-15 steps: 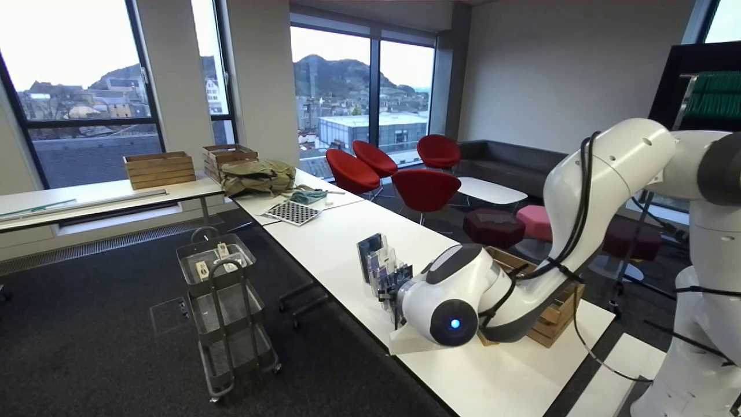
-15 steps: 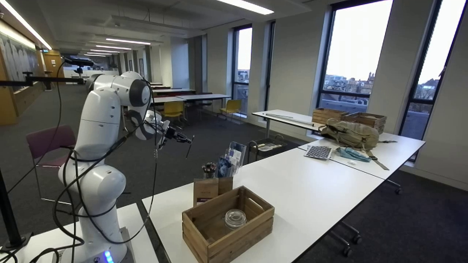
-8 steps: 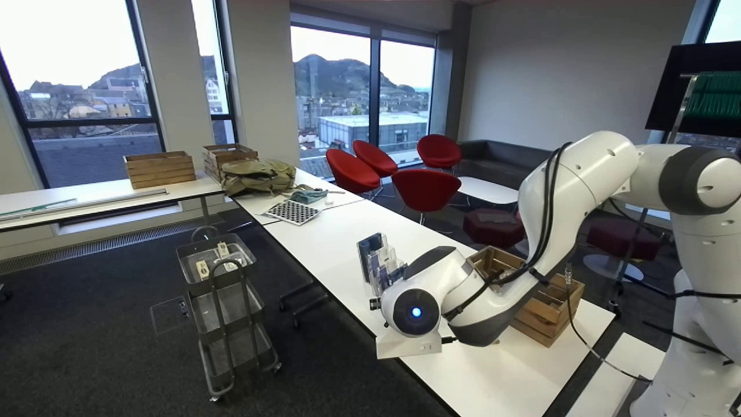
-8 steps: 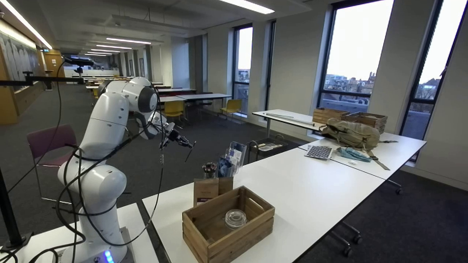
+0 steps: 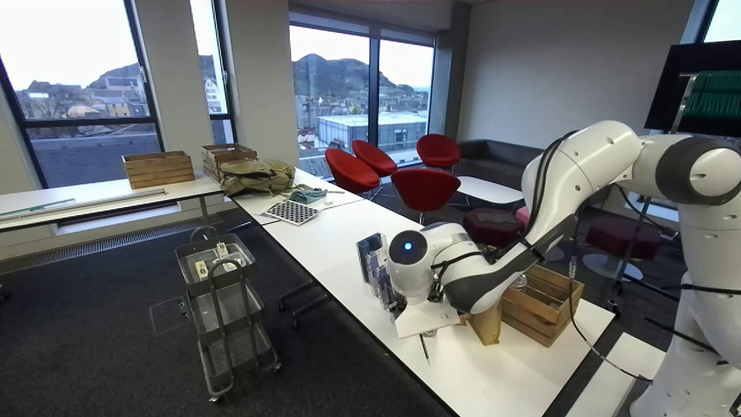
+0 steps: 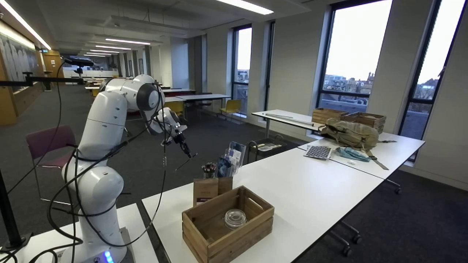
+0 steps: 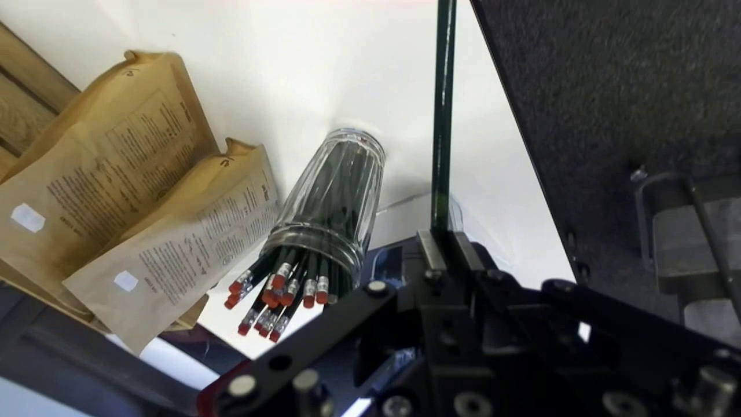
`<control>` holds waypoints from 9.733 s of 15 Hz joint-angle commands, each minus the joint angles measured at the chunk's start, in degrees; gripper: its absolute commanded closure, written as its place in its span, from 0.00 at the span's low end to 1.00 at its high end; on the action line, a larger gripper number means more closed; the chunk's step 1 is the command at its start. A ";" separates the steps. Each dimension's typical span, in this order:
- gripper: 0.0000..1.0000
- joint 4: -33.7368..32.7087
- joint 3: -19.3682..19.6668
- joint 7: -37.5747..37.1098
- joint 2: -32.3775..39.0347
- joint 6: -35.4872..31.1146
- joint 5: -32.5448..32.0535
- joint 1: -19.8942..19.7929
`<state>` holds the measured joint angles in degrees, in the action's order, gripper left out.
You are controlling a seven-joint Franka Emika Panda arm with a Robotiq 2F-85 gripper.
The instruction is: Pick the pencil and put it in the holder
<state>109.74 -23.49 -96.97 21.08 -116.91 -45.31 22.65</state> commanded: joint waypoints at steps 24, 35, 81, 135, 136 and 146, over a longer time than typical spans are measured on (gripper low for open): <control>0.98 17.74 2.19 18.36 -29.14 6.93 25.36 -3.65; 0.98 18.20 -6.96 -20.80 -25.71 12.24 -0.63 1.06; 0.98 -6.26 5.02 -23.02 -3.13 29.01 -23.90 0.88; 0.98 -3.98 5.51 -36.26 1.02 36.02 -29.79 4.60; 0.98 -4.07 5.39 -36.15 0.89 36.23 -29.86 4.83; 0.98 -4.01 4.89 -36.88 2.89 35.07 -28.40 4.66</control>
<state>105.25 -18.20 -133.89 23.93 -82.55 -74.65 27.62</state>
